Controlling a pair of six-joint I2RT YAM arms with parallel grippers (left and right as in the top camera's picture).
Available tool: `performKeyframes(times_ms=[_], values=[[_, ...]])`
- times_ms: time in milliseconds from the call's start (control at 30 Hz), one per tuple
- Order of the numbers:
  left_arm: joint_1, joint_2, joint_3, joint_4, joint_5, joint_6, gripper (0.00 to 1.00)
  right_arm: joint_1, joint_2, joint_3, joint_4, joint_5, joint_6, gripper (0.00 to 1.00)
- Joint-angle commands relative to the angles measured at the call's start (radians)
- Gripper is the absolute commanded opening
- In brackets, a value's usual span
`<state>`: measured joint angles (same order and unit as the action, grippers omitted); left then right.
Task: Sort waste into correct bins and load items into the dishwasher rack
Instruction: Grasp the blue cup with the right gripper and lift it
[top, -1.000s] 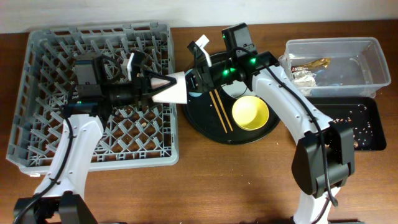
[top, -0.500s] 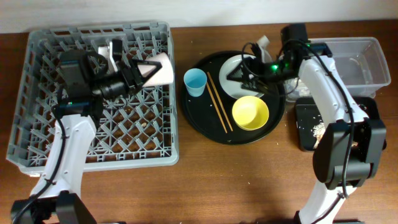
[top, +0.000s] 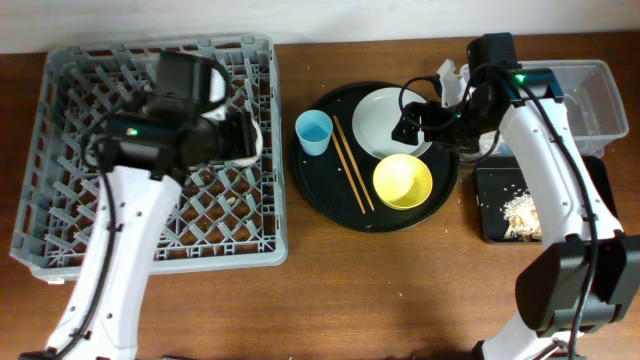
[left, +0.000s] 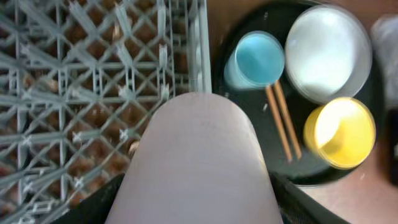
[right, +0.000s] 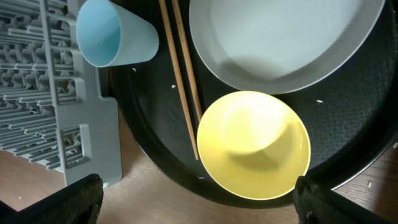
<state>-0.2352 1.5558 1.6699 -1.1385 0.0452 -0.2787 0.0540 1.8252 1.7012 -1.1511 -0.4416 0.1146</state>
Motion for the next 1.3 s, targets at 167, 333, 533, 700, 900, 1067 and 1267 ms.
performKeyframes(times_ms=[167, 333, 533, 700, 900, 1067, 1267], values=[[-0.034, 0.182, 0.008, -0.157, -0.053, 0.011, 0.47, 0.005, -0.003, -0.002, -0.032, 0.021, -0.010, 0.99], [-0.034, 0.305, 0.003, -0.195, -0.023, 0.011, 0.47, 0.006, -0.003, -0.002, -0.041, 0.021, -0.010, 0.99], [-0.034, 0.431, 0.001, -0.191, -0.023, 0.011, 0.68, 0.012, -0.003, -0.002, -0.043, 0.019, -0.009, 0.99], [-0.030, 0.471, 0.003, -0.183, -0.023, 0.011, 0.93, 0.104, -0.003, -0.002, 0.035, 0.034, 0.058, 0.99], [-0.020, 0.435, 0.173, -0.253, -0.023, 0.011, 0.96, 0.257, 0.045, -0.002, 0.300, 0.203, 0.338, 0.98], [0.047, 0.342, 0.387, -0.247, -0.023, 0.011, 0.96, 0.327, 0.200, -0.002, 0.452, 0.237, 0.443, 0.92], [0.068, 0.330, 0.393, -0.216, -0.023, 0.011, 0.96, 0.345, 0.324, -0.002, 0.532, 0.240, 0.475, 0.75]])
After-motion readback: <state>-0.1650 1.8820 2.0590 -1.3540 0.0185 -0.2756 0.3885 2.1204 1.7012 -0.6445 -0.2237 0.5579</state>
